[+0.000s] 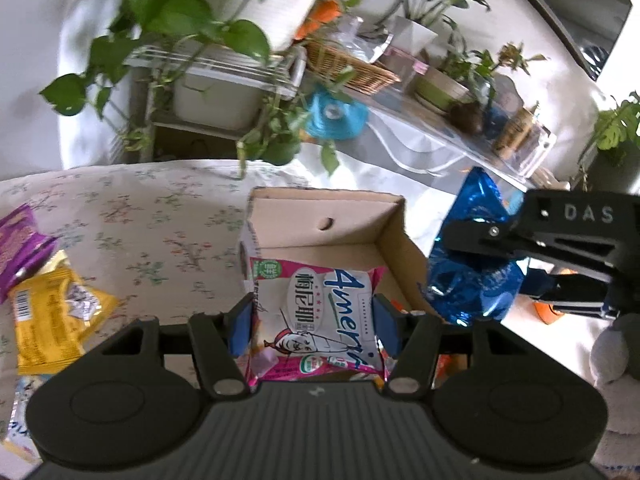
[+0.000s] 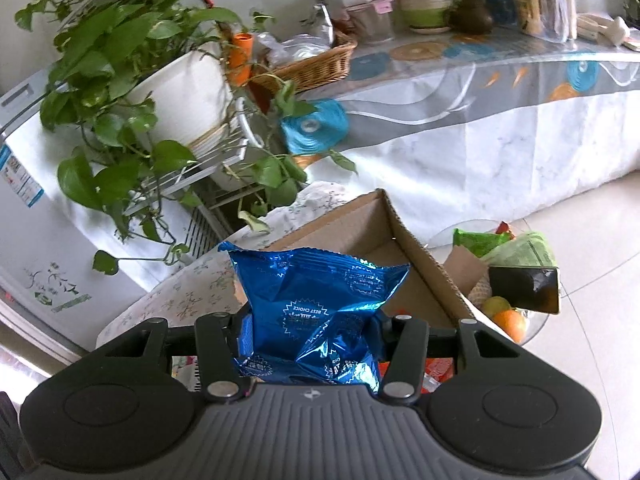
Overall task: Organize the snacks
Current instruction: 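Carry both packs over the cardboard box and open both tools inside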
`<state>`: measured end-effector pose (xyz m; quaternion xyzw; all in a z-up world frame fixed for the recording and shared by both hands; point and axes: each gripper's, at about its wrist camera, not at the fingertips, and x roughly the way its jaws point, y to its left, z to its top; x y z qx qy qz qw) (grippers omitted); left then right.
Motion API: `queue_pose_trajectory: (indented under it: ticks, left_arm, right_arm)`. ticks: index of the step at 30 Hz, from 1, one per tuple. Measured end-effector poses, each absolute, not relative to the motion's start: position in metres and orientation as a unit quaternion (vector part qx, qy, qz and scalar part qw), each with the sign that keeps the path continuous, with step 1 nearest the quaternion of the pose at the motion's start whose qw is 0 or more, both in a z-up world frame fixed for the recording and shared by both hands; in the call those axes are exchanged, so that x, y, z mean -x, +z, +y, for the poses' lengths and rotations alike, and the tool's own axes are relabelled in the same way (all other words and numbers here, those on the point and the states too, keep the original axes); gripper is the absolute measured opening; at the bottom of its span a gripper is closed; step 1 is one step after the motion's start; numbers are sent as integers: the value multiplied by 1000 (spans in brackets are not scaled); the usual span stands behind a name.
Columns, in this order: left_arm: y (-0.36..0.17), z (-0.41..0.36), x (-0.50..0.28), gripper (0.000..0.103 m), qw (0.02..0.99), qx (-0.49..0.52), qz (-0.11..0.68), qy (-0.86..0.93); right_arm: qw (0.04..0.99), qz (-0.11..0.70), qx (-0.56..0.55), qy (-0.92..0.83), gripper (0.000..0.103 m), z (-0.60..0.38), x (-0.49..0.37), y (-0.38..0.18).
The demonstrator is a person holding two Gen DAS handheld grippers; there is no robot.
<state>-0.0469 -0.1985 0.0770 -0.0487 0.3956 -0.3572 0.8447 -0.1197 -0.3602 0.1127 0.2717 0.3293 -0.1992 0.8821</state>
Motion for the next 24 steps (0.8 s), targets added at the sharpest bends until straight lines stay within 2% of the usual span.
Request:
queue_pose_trajectory:
  ticks: [5, 8, 13, 17, 24]
  left_arm:
    - [69, -214, 51, 60, 839, 42, 397, -368]
    - [65, -220, 53, 64, 838, 39, 399, -370]
    - [72, -221, 61, 90, 845, 33, 380, -374]
    - [82, -215, 61, 94, 847, 40, 378, -370]
    - [87, -192, 50, 94, 845, 49, 406, -344]
  right_arm:
    - [877, 326, -280, -216, 58, -368, 125, 111]
    - [872, 328, -285, -225, 58, -371, 127, 108]
    - [865, 328, -295, -237, 67, -374, 128, 105]
    - [869, 321, -295, -234, 72, -373, 130, 108]
    - [870, 319, -300, -227, 74, -372, 128, 109]
